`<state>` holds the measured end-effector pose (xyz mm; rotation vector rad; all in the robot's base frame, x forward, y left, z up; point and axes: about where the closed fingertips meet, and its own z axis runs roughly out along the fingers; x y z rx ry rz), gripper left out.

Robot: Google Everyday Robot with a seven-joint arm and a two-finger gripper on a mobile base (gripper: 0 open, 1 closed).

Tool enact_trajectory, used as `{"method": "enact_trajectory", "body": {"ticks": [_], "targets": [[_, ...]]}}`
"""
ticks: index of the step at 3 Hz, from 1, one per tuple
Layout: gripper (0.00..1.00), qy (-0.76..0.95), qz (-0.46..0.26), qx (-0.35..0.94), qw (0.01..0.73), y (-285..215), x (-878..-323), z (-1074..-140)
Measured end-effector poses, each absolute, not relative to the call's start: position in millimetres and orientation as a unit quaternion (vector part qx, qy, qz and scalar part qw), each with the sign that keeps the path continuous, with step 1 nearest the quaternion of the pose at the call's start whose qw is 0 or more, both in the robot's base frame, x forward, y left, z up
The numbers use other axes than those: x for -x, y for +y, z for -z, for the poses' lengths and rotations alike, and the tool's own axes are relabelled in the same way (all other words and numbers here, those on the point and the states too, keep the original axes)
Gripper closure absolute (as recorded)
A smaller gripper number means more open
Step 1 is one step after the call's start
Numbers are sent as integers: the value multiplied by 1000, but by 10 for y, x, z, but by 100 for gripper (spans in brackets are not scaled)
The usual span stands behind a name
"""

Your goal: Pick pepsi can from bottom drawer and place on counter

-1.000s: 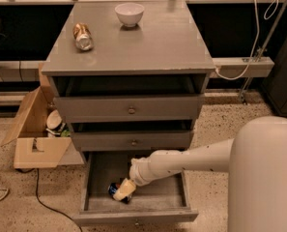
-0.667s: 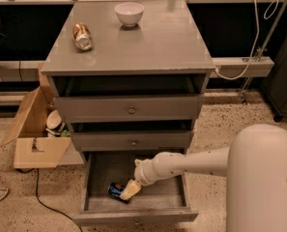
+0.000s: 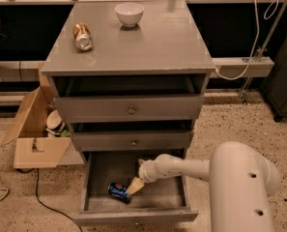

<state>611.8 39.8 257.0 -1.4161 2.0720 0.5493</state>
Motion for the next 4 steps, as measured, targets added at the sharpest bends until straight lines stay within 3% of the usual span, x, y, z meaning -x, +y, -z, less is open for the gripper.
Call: {"method": "enact_trajectory", "body": {"ticks": [1,4], "targets": [[0,773,-206,530,279,421,-6102,-2543],[0,761,-214,574,212,1103,-6088,-1721]]}}
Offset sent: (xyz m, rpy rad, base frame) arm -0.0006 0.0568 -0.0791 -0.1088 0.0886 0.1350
